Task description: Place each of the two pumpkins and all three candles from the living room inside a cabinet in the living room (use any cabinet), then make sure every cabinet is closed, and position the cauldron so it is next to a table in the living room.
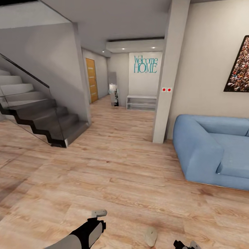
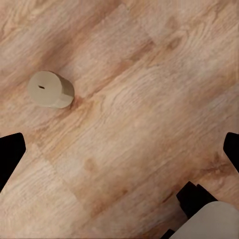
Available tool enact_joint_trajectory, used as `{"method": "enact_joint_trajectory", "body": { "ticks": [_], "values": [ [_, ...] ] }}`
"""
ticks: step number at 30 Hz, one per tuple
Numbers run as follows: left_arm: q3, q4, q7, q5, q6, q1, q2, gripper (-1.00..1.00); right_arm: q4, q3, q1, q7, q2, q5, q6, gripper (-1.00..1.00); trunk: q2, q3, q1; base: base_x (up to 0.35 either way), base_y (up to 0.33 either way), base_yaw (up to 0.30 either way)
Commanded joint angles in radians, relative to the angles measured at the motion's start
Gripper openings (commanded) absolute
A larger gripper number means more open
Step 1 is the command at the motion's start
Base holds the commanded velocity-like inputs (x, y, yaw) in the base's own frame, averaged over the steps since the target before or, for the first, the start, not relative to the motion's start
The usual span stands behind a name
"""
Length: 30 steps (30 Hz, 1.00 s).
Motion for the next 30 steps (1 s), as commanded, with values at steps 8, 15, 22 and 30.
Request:
{"method": "enact_joint_trajectory", "body": {
  "ticks": [8, 15, 22, 30],
  "values": [
    [-0.008, -0.001, 0.007, 0.008, 0.005, -0.001, 0.0, 1.0, -0.003, -0.003, 0.0, -0.004, 0.001, -0.006, 0.004, 1.0, -0.001, -0.001, 0.001, 0.312, 0.049, 0.0],
    [-0.008, -0.001, 0.007, 0.008, 0.005, -0.001, 0.0, 1.0, -0.003, -0.003, 0.0, -0.003, 0.001, -0.006, 0.005, 1.0, -0.001, -0.001, 0.001, 0.317, 0.03, 0.0],
    [-0.008, -0.001, 0.007, 0.007, 0.005, -0.001, 0.0, 1.0, -0.003, -0.002, 0.0, -0.004, 0.001, -0.006, 0.004, 1.0, -0.001, -0.001, 0.001, 0.304, -0.04, 0.0],
    [-0.008, -0.001, 0.007, 0.008, 0.005, -0.001, 0.0, 1.0, -0.003, -0.002, 0.0, -0.003, 0.001, -0.006, 0.003, 1.0, -0.001, -0.001, 0.001, 0.252, 0.081, 0.0]
  ]
}}
